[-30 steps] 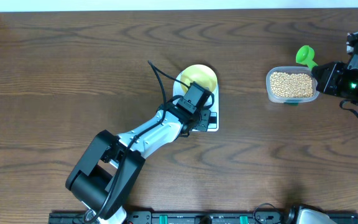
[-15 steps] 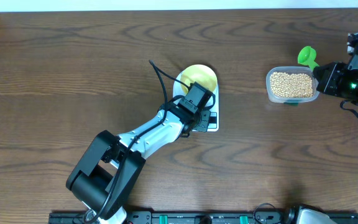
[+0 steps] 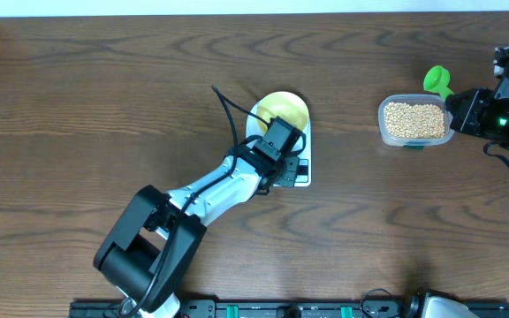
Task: Scoop item into bowl and weigh 50g on scale
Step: 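Retract the left gripper to the left side of the table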
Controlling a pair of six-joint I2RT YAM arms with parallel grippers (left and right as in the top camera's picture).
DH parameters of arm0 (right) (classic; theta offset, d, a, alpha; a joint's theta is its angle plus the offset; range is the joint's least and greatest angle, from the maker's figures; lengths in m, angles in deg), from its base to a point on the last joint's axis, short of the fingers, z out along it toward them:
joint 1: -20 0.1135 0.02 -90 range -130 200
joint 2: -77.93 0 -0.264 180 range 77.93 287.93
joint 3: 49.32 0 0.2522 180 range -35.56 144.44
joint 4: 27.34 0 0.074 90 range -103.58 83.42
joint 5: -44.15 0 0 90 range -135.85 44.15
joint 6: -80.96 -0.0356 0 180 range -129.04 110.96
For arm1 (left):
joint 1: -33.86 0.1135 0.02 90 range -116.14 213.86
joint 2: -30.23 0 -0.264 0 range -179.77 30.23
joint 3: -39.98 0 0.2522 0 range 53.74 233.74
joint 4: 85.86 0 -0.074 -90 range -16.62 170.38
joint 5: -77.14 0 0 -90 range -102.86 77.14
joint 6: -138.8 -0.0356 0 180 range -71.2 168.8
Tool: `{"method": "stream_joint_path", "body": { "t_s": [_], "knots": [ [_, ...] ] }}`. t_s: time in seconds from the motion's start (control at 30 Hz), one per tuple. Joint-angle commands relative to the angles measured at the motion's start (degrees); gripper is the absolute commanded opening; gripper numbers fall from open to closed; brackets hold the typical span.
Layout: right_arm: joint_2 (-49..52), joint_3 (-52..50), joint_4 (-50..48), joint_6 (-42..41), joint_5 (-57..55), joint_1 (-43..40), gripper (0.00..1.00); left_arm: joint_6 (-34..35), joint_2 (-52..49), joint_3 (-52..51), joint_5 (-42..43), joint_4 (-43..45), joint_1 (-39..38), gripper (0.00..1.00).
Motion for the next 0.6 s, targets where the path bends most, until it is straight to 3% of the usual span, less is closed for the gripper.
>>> {"method": "stream_joint_path", "body": {
  "t_s": [0.0, 0.3, 0.57],
  "knots": [
    [0.0, -0.1, 0.0, 0.5, -0.3, 0.3, 0.02, -0.1, 3.0, -0.8, 1.7, -1.0, 0.3, 0.07],
    [0.0, -0.1, 0.5, 0.5, -0.3, 0.3, 0.01, -0.1, 22.8, -0.8, 3.2, -3.8, 1.6, 0.07],
    [0.0, -0.1, 1.6, 0.6, -0.2, 0.3, 0.01, -0.1, 36.9, -0.8, 3.3, -13.1, 11.5, 0.08]
  ]
}}
